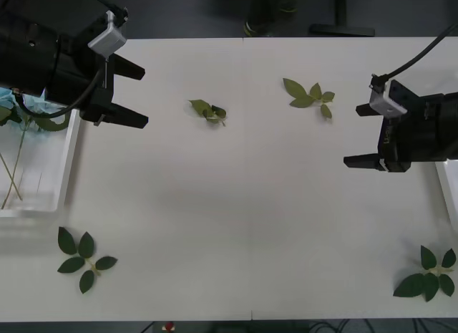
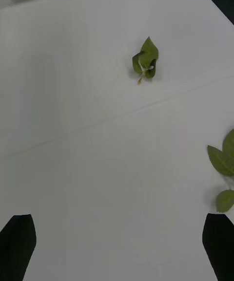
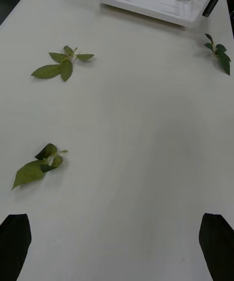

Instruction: Place the red flowers into the right box and the blue flowers into the left box. If a person shows an open palm, hand one flower to the person first, then continue sorting.

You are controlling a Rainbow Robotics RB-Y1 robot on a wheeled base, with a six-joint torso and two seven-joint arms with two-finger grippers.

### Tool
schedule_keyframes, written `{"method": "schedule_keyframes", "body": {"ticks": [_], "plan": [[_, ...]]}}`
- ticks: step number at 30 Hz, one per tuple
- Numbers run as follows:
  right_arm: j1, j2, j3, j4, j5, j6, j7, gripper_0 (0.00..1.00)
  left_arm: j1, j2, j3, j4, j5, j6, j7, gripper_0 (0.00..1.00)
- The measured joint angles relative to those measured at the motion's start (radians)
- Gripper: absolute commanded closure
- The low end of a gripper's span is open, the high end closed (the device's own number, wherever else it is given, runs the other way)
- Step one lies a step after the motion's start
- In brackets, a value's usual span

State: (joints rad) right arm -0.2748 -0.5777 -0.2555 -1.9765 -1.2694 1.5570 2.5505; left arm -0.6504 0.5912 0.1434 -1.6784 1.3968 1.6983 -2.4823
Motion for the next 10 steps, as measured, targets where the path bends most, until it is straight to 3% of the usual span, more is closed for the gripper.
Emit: {"method": "schedule_keyframes", "body": {"ticks": [10], "plan": [[0.0, 0.0, 0.003, 0.0, -0.003, -0.002, 0.0, 0.0, 0.0, 0.0, 0.0, 0.0, 0.0, 0.0, 0.0, 0.0]]}}
